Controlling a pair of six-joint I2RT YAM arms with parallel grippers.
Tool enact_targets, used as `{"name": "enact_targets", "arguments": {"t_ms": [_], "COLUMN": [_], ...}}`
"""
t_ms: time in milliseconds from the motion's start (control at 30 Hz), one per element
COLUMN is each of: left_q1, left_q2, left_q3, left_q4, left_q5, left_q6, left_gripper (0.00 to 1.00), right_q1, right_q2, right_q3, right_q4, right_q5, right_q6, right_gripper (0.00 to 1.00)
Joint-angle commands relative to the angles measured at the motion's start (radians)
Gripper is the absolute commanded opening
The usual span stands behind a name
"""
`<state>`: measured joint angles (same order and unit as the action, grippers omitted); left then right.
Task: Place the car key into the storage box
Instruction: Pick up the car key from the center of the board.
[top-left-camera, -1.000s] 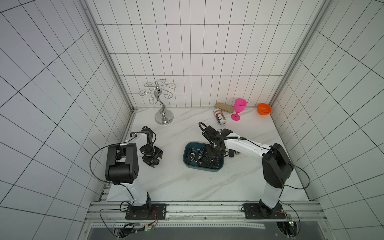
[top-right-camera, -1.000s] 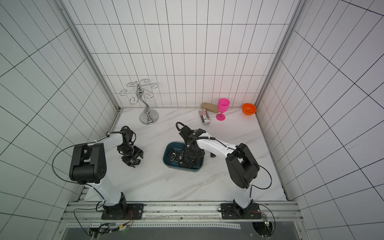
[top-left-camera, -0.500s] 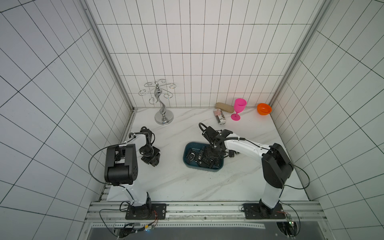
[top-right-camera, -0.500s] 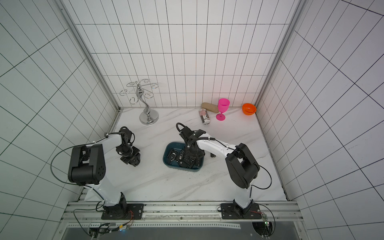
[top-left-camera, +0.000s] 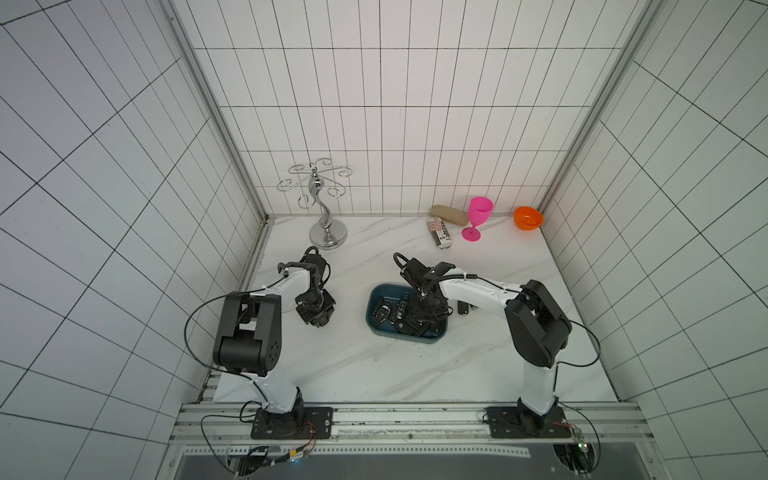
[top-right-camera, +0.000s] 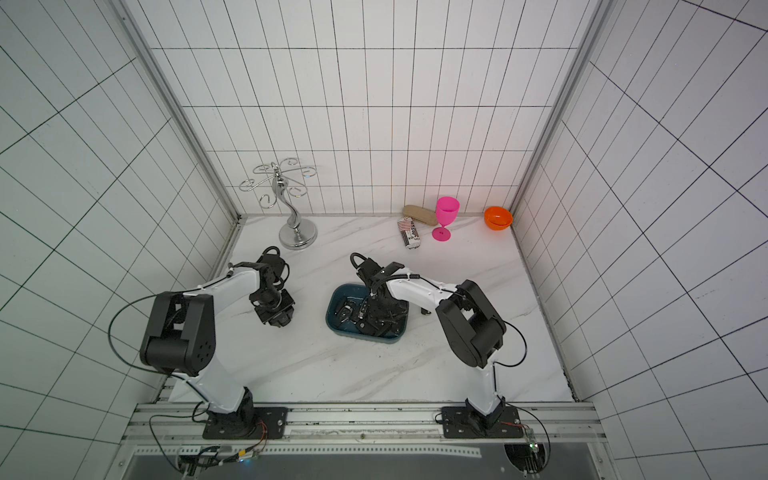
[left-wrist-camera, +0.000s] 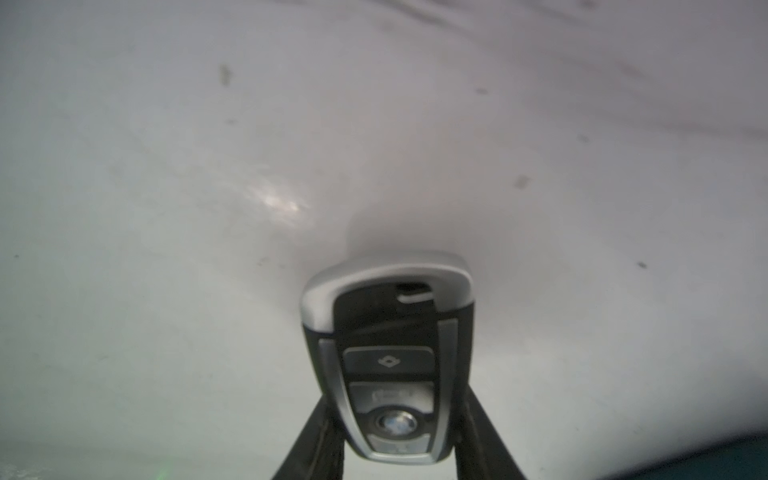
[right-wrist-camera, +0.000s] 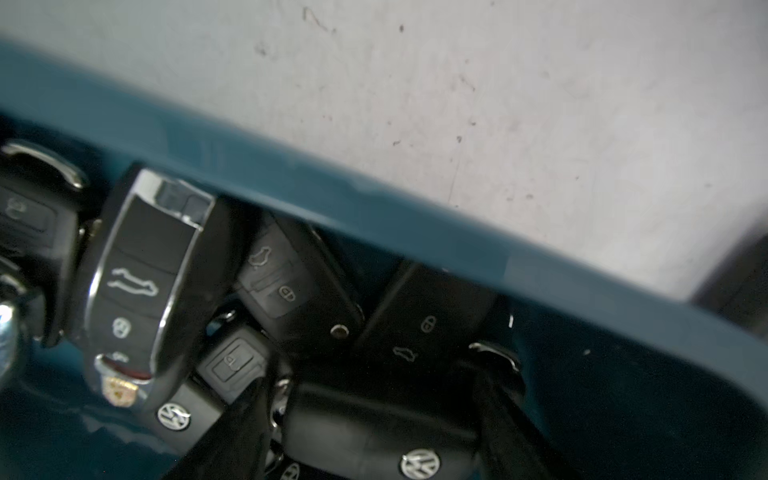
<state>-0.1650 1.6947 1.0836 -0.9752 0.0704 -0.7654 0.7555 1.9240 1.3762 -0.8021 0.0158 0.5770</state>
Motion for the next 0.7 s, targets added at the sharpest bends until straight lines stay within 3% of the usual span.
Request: {"name": "enact_targets", "arguments": {"t_ms": [0,133,233,500,533,667], "left_q1": [-0.099,-0.184,-0.202,-0.221,-0.221,-0.221], "left_q2": [-0.057,-0.073,-0.096,-0.144,-0.146,-0.142], "left_q3": [0.115,0.199,0.218,0.206,0.201,0.195], "left_q4": [-0.049,-0.117,-0.118,-0.056,-0.049,-0.030], "left_q5": [-0.091,-0.119,-0.079,0.036,0.044,0.080], "left_q6": [0.063,0.088,0.110,0.155,0.156,0.158], "left_gripper": [0.18,0.18,0.19,0.22,0.22,0.22], "right_q1": [0.007,0.007,0.007,0.013,0.013,0.013], "right_q2": [0.027,0.017,0.002,-0.052,-0.058,-0.096], "right_q3": [0.039,0.037,0.042,0.108,0.118,0.148], "right_q4": [-0.023,-0.020,-0.026,-0.093,-0.103,-0.138], "right_q5": [-0.030,-0.046,-0.049,-0.028,-0.022,-0.018], "right_q6": [-0.008,-0.009,-0.008,-0.011,-0.012,-0.015], "right_gripper": [0.46,0.63,0.71,0.84,0.99,0.99]}}
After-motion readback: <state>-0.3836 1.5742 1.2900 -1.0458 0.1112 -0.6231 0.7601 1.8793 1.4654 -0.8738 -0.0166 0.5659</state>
